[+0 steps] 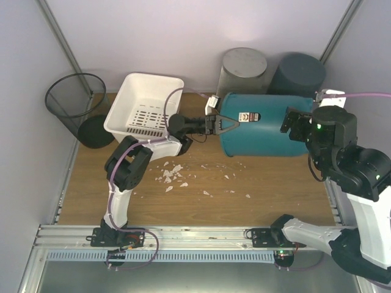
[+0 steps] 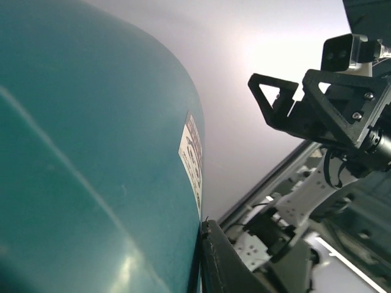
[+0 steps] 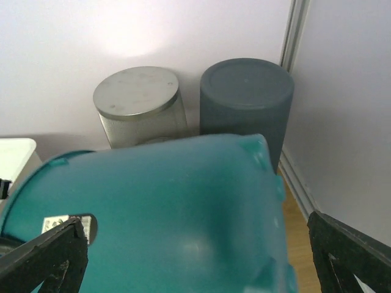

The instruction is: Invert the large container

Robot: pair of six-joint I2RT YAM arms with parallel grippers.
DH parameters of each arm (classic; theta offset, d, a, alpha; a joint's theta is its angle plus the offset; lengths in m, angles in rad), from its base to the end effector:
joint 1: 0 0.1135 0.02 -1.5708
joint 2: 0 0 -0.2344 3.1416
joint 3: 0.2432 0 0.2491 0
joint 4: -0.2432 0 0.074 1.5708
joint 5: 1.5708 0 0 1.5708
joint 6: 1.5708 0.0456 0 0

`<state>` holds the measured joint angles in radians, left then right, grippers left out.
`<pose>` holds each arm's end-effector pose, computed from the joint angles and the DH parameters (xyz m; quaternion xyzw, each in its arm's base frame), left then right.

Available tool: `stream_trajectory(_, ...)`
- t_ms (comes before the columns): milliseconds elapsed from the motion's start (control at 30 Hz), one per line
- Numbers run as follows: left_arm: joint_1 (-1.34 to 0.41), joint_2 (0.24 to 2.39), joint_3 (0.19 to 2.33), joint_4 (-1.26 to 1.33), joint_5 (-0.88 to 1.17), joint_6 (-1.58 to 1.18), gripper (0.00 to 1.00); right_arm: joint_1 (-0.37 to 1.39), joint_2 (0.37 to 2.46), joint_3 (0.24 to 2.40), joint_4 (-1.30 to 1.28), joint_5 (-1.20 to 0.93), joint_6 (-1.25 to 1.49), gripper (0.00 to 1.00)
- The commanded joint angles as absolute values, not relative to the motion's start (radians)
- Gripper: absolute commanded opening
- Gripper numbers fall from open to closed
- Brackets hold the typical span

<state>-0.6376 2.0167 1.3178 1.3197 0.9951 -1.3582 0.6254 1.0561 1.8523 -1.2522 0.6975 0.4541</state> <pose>0.3189 -0.2838 0.2728 0.2555 0.5257 -0.7750 0.2402 0.1215 0.0516 0.4843 0.1119 0.8101 0.0067 0.5755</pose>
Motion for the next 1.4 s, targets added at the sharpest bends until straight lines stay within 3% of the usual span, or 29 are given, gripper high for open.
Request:
stream_trajectory(0, -0.7, 2.095, 1.391, 1.725, 0.915, -1.573, 0.0, 0.624, 1.057, 1.846, -1.282, 0.732, 0.496, 0.98)
stream_trajectory(600, -0.793, 2.419, 1.548, 1.834, 0.769, -1.617, 0.0, 0.623, 1.121, 1.849, -1.325, 0.715, 0.524, 0.98)
stream_trajectory(967, -0.792, 2.467, 1.572, 1.838, 0.779, -1.624, 0.01, 0.622, 1.139, 1.791, -1.297, 0.708, 0.507, 1.0)
stream_trajectory(1233, -0.771, 2.431, 1.492, 1.847, 0.814, -1.626, 0.28, 0.618, 1.153, 1.78, -1.282, 0.675, 0.495, 1.0)
stream_trajectory(1367, -0.756, 2.41, 1.439, 1.847, 0.847, -1.611, 0.29, 0.617, 1.161, 1.77, -1.271, 0.662, 0.491, 1.0)
